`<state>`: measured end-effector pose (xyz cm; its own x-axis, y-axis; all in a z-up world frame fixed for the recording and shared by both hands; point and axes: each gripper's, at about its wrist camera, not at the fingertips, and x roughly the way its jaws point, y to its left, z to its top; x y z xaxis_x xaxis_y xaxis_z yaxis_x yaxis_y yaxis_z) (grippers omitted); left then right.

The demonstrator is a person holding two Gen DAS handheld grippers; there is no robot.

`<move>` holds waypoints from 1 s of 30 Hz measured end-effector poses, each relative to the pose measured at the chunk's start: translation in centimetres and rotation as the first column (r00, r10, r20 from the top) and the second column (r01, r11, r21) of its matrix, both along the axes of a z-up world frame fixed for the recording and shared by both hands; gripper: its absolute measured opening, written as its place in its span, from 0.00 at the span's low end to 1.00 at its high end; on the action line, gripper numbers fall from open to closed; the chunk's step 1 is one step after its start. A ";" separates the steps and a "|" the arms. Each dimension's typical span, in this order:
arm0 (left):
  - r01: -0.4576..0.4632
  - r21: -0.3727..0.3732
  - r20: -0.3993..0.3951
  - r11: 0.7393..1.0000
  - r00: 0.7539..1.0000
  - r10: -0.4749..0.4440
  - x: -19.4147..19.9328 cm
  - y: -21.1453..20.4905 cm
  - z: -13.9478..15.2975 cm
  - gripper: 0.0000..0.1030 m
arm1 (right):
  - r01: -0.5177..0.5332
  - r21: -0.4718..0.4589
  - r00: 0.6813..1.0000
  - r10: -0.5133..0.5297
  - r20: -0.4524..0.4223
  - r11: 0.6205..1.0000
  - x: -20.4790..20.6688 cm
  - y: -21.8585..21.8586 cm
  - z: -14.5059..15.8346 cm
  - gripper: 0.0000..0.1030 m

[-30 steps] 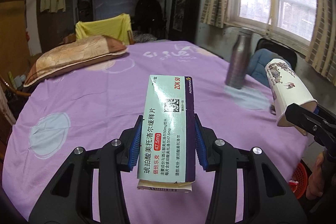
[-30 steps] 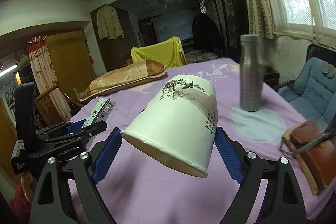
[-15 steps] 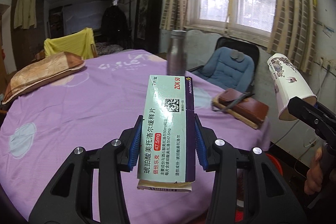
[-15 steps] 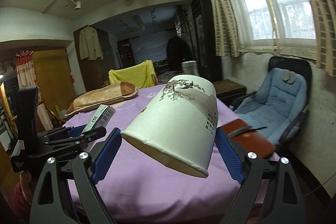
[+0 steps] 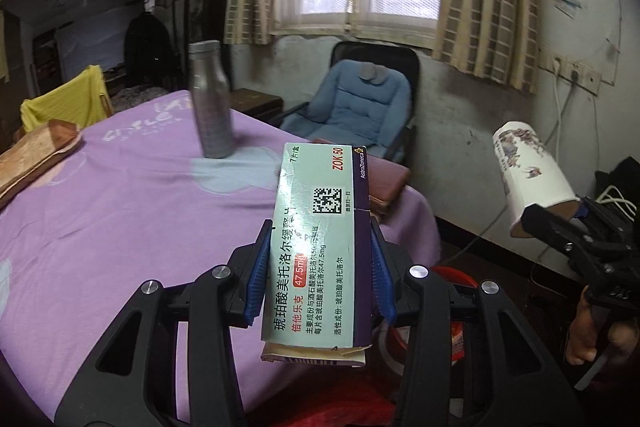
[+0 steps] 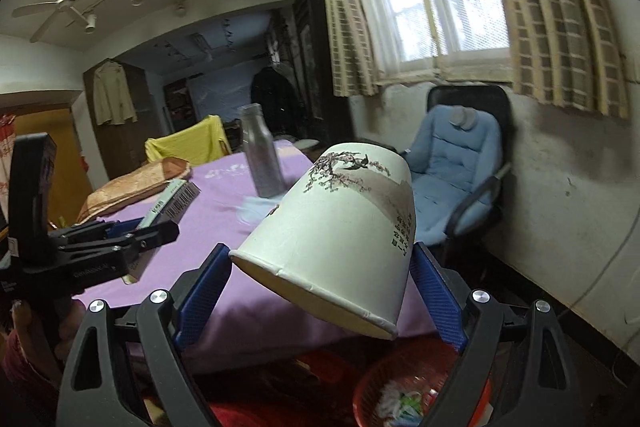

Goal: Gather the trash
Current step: 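Lift and carry the medicine box and paper cup toward the wastebasket, then open the right gripper to drop the cup while the left drops the box in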

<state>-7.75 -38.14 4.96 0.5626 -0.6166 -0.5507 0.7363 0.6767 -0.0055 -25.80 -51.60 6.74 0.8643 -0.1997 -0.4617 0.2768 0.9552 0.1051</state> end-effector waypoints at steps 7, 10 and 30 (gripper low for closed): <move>0.103 0.069 -0.060 0.992 0.993 -0.099 -1.1 -5.2 -3.4 0.43 | 0.102 0.039 0.988 -0.096 -0.125 0.994 -0.9 -5.0 -5.6 0.87; 0.141 0.100 -0.100 0.985 0.986 -0.132 -1.1 -7.1 -5.0 0.43 | 0.135 0.051 0.967 -0.120 -0.225 0.989 0.3 -7.0 -9.7 0.89; 0.442 0.234 -0.289 0.866 0.882 -0.372 -4.7 -19.1 -13.7 0.78 | 0.386 0.248 0.919 -0.348 -0.184 0.888 -8.0 -16.5 -12.0 0.94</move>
